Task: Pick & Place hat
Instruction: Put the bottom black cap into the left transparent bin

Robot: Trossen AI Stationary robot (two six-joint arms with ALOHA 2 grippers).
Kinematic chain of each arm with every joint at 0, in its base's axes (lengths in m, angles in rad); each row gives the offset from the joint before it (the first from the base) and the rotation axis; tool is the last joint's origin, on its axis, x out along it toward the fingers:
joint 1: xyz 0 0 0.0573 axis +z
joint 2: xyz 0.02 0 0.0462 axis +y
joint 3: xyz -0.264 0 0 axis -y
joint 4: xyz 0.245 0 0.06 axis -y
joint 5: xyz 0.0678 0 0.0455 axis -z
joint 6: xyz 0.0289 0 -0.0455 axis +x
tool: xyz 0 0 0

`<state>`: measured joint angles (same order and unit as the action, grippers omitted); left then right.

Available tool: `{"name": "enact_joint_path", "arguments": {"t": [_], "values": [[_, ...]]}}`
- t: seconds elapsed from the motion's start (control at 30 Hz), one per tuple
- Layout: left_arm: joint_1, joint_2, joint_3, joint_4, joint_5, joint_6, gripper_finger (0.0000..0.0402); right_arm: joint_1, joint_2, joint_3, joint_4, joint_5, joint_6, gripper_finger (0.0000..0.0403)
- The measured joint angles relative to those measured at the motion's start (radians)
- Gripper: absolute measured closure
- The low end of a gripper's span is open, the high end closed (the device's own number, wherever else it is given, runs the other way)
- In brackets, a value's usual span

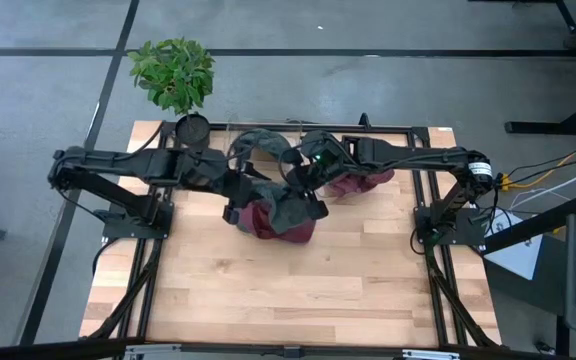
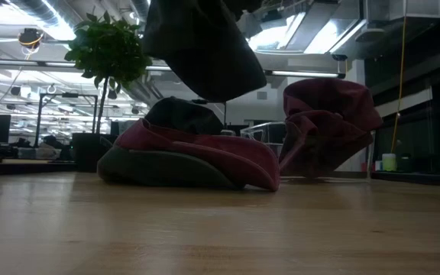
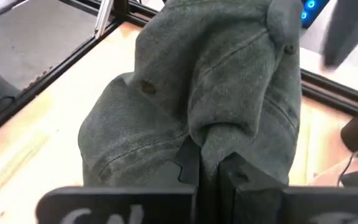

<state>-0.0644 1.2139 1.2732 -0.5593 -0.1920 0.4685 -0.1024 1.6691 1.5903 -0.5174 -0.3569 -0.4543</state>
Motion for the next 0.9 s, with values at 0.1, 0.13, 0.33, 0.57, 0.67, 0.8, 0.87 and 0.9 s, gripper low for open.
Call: {"name": "enact_joint_path", "arguments": {"t": [0.1,0.13,0.33,0.57,0.67,0.8,0.87,0.9], "values": [[0.024,0.022,0.000,0.001,0.046,-0.008,0.0226,-0.008,0.000,0.000,0.003,-0.002,-0.037,0.0390],[0.034,0.027,0.000,0.000,0.059,-0.007,0.0226,-0.012,0.000,0.000,0.003,-0.002,-0.049,0.0390],[0.084,0.048,0.000,0.002,0.120,0.052,0.0246,-0.063,0.000,0.000,0.010,-0.003,-0.053,0.0390],[0.151,0.048,0.000,0.027,0.130,0.128,0.0347,-0.120,0.000,0.001,0.018,-0.005,-0.053,0.0375],[0.187,0.052,0.000,0.041,0.129,0.139,0.0389,-0.137,0.000,0.001,0.037,-0.001,-0.052,0.0367],[0.239,0.056,0.000,0.064,0.090,0.140,0.0391,-0.153,0.000,0.001,0.053,0.006,-0.033,0.0355],[0.271,0.058,0.000,0.093,0.087,0.140,0.0394,-0.162,0.000,0.001,0.061,0.005,0.013,0.0344],[0.287,0.061,0.000,0.107,0.084,0.137,0.0394,-0.168,0.000,0.002,0.063,0.006,0.036,0.0336]]}}
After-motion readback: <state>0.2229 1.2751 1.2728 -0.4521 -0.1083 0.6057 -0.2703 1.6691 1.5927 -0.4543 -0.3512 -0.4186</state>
